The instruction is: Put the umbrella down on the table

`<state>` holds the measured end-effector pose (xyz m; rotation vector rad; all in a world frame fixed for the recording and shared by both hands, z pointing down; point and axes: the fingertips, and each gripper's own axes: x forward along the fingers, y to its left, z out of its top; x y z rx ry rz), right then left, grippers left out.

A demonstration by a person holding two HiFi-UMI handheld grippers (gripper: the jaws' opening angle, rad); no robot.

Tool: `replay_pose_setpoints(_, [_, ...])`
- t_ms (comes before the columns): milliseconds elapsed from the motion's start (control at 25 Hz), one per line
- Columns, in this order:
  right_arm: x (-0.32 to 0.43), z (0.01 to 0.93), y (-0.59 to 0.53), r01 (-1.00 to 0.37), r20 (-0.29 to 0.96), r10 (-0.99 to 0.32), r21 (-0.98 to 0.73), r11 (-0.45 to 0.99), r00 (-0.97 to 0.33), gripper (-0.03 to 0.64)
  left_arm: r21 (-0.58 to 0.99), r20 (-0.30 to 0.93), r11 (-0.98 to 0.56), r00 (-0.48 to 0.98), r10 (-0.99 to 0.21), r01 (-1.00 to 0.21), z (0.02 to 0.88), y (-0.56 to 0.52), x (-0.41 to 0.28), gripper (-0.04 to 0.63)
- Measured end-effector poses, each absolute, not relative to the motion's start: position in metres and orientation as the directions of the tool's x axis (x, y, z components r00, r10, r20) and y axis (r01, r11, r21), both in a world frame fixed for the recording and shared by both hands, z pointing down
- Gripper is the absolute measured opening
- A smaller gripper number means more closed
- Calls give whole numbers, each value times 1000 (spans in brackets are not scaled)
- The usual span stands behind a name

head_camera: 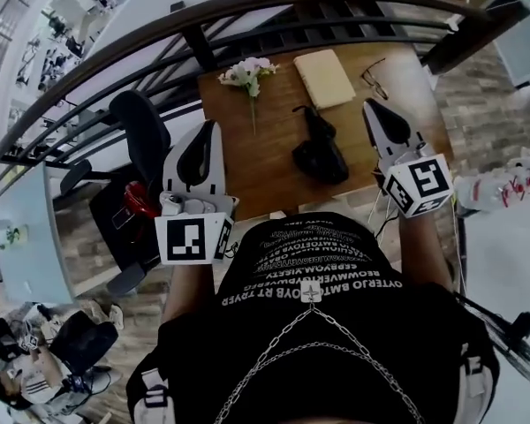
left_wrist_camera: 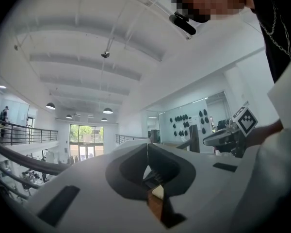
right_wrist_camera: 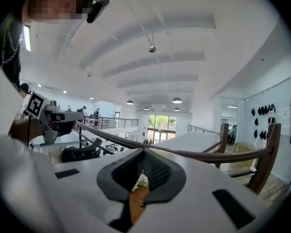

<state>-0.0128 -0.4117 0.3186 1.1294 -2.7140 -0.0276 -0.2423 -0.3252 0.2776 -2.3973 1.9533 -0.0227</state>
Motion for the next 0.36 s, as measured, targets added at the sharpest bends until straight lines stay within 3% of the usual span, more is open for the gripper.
replay_pose_setpoints(360, [-2,331,-401,-699,206,-699,88,710,-684,15,-48,7,-222,221,-975,-974,289,-335,-226,29])
